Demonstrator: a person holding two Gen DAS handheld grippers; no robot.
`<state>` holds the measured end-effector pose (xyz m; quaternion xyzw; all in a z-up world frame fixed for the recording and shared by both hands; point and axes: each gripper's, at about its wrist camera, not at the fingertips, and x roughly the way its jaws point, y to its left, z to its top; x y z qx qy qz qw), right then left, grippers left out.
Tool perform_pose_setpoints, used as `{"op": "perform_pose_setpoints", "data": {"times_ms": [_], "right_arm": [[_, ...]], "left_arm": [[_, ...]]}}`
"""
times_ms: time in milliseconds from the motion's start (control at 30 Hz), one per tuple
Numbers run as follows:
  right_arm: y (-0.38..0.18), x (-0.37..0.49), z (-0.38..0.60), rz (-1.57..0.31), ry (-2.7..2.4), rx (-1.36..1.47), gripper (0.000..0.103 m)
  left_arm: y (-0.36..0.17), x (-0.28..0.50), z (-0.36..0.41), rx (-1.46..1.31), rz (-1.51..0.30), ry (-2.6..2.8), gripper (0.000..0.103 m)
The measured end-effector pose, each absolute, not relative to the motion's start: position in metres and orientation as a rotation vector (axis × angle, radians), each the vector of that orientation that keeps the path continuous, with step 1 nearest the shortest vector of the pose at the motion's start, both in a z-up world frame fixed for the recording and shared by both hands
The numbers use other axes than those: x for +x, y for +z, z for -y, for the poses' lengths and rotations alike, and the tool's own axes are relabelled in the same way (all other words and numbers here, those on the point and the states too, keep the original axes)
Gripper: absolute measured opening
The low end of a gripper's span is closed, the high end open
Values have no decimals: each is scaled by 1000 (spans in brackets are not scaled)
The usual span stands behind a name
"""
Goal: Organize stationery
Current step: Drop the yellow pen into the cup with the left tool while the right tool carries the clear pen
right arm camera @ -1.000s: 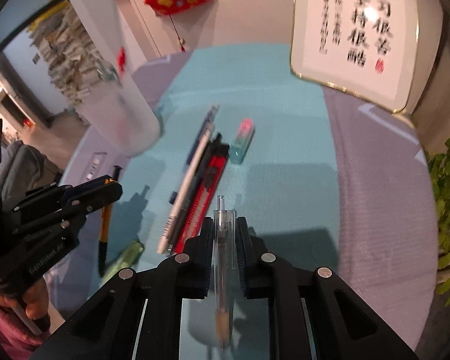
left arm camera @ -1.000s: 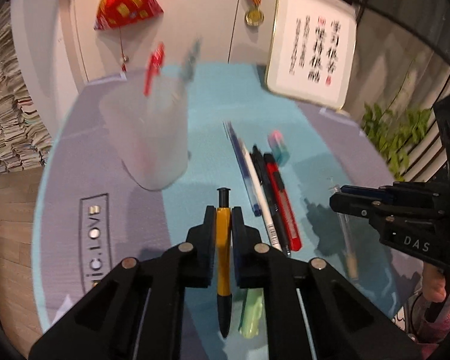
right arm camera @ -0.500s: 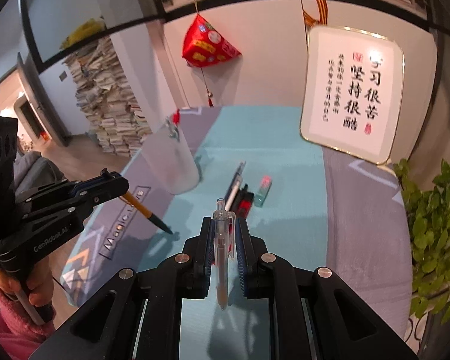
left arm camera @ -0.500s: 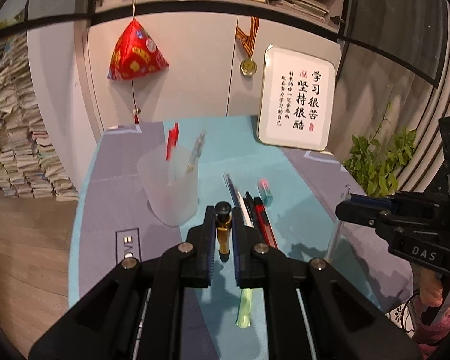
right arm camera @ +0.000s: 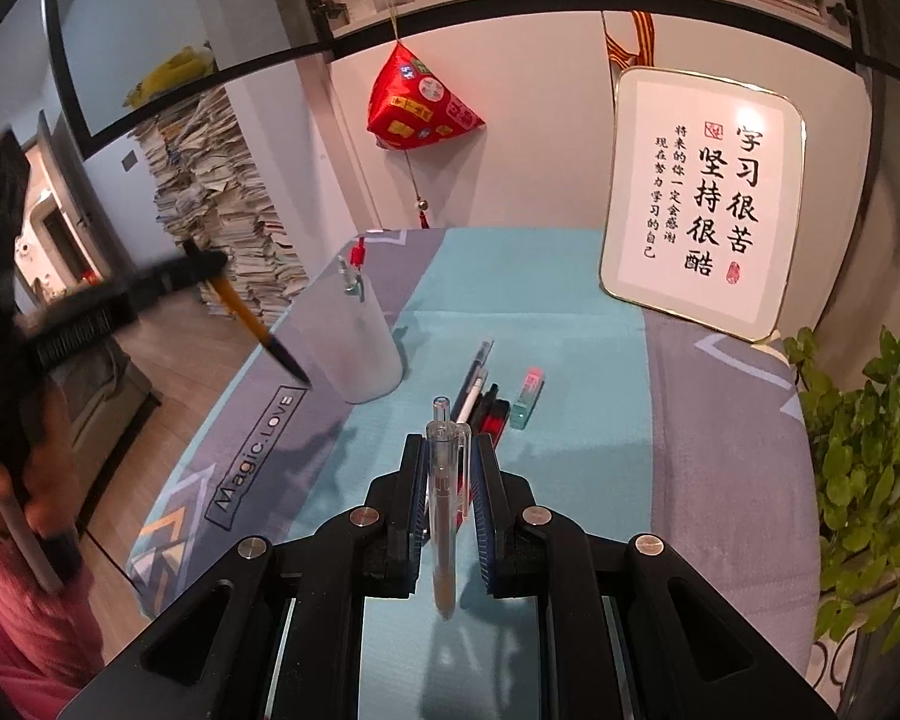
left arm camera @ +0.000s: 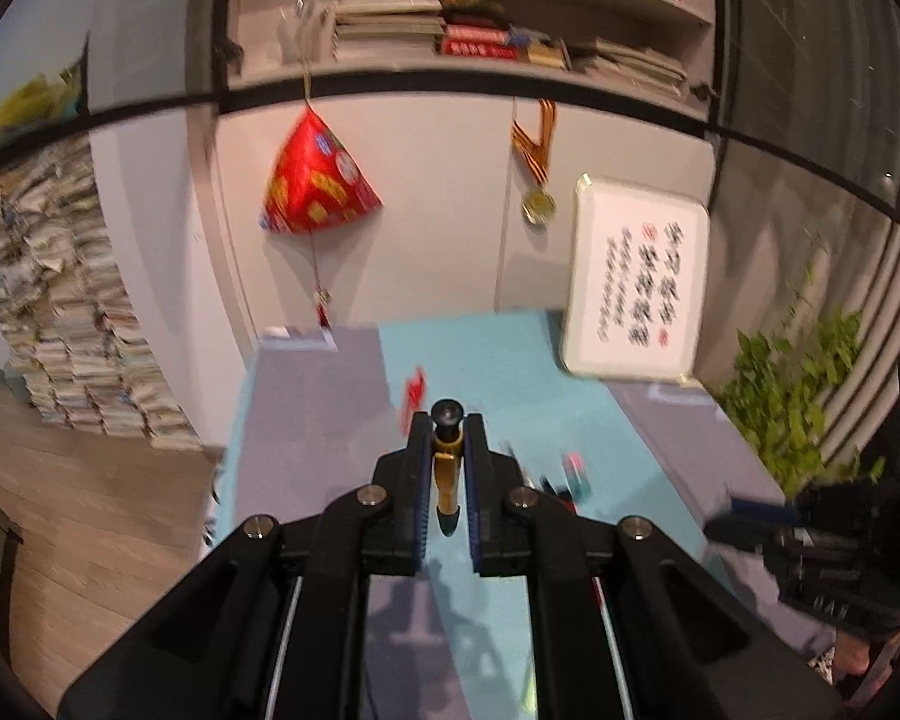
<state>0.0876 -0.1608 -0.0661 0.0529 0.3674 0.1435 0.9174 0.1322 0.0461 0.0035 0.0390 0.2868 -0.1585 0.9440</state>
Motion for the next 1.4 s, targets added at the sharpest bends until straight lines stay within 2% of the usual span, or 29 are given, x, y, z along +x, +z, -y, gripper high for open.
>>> {"op": "perform_pose_setpoints", "data": {"times_ms": [200, 467, 800, 1400], "right_arm": [[-65, 90, 162, -756, 284, 112, 15], [-59, 94, 162, -745, 269, 120, 15], [-39, 101, 155, -700, 276, 119, 15], [-36, 103, 149, -693, 281, 115, 15]], "left_arm": [[19, 159, -54, 70, -544, -264, 8], [-23, 190, -56, 53, -649, -241, 8], [-50, 190, -56, 29, -719, -260, 8], [-62, 178, -51, 53, -728, -289, 9]]}}
